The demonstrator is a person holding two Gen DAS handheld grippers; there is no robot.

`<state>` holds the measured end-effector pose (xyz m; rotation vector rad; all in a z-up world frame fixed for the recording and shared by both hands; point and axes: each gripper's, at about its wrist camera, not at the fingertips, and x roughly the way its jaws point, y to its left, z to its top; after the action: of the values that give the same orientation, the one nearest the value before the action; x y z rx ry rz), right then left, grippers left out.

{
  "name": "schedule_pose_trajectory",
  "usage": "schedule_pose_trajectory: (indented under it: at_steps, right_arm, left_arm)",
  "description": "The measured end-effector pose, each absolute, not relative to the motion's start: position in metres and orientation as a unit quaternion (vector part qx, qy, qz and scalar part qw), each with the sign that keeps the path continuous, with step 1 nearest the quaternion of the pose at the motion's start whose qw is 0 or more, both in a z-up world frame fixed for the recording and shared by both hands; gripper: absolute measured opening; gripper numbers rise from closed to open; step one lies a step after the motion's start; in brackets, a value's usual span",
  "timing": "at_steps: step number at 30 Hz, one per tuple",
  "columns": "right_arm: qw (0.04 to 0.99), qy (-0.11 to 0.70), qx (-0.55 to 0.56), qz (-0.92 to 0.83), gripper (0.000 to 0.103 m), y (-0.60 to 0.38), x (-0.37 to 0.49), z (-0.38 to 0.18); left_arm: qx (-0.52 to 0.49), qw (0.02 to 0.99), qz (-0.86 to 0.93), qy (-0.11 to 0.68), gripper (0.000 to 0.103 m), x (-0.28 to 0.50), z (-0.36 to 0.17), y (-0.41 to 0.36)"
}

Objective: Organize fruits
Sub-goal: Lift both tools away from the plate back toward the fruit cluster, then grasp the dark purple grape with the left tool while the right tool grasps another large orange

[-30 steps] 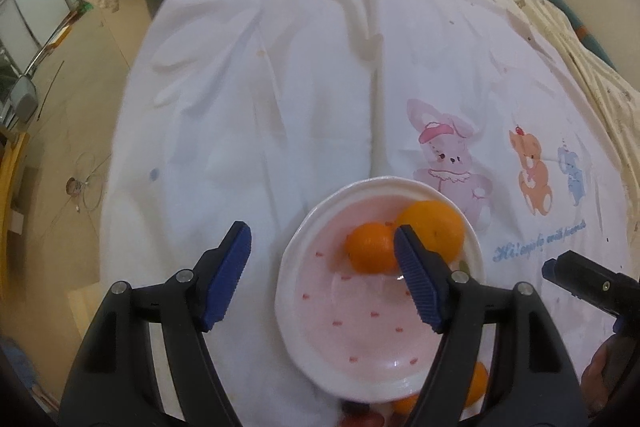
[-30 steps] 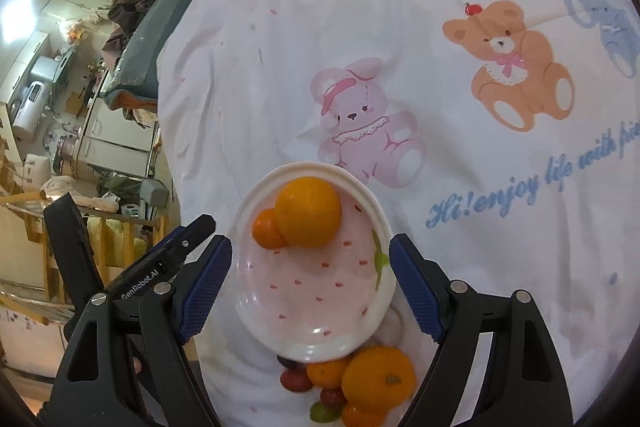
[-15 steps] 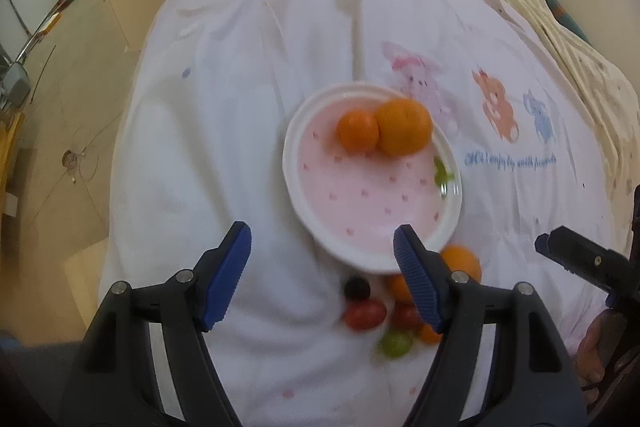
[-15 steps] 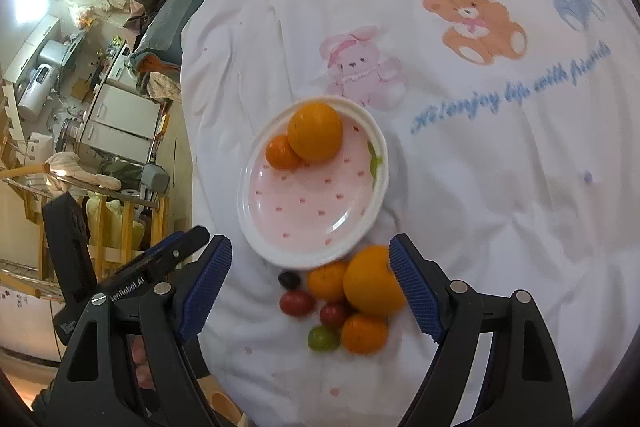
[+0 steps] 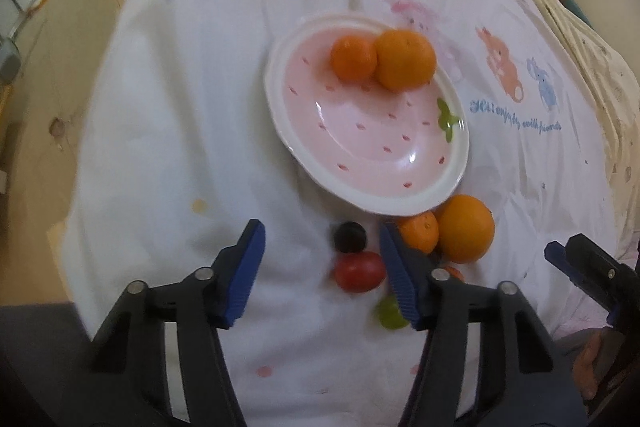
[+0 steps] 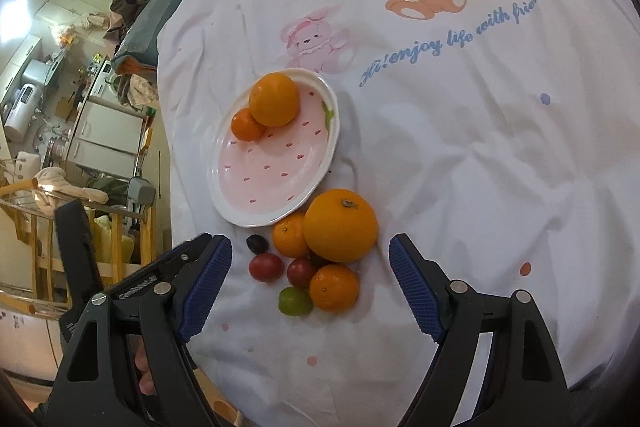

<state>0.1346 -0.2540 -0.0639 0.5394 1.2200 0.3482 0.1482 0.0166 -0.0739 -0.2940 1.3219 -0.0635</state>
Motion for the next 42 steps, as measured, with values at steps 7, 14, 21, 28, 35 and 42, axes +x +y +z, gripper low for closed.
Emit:
schedule_pose_trajectory:
  at_steps: [7,14,21,28,35,42]
  right_arm:
    - [0.762,0.569,0.269,0.154,0.083,-0.269,0.138,-0.078]
    - [0.756,0.567,0.285,0.160,0.083,-0.275,0.143,-0.081]
    - [0.756,0.567,0.283,0.162,0.083,-0.273,0.144,-0.080]
    - [0.761,0.565,0.276,0.160,0.083,-0.269,0.143,-0.077]
    - [0.762,0.568,0.269,0.155,0.083,-0.261,0.143,-0.074]
    - [0.747,0.593,0.264,0.146,0.083,-0.251,0.146,-0.089]
  left_arm:
    - [-0.139,0.749,-0.023,0.648,0.038,0.160,-0.101,-0.004]
    - [-0.121,0.741,-0.027,0.660,0.028,0.166,-0.111,-0.017]
    - [-0.105,0.735,-0.023,0.669,0.019,0.170,-0.120,-0.021]
    - [-0.110,0.743,-0.039,0.659,0.019,0.165,-0.106,-0.017]
    - [-0.127,0.763,-0.064,0.631,0.019,0.143,-0.073,-0.005]
    - [-0.113,0.789,-0.059,0.601,0.019,0.124,-0.047,0.011]
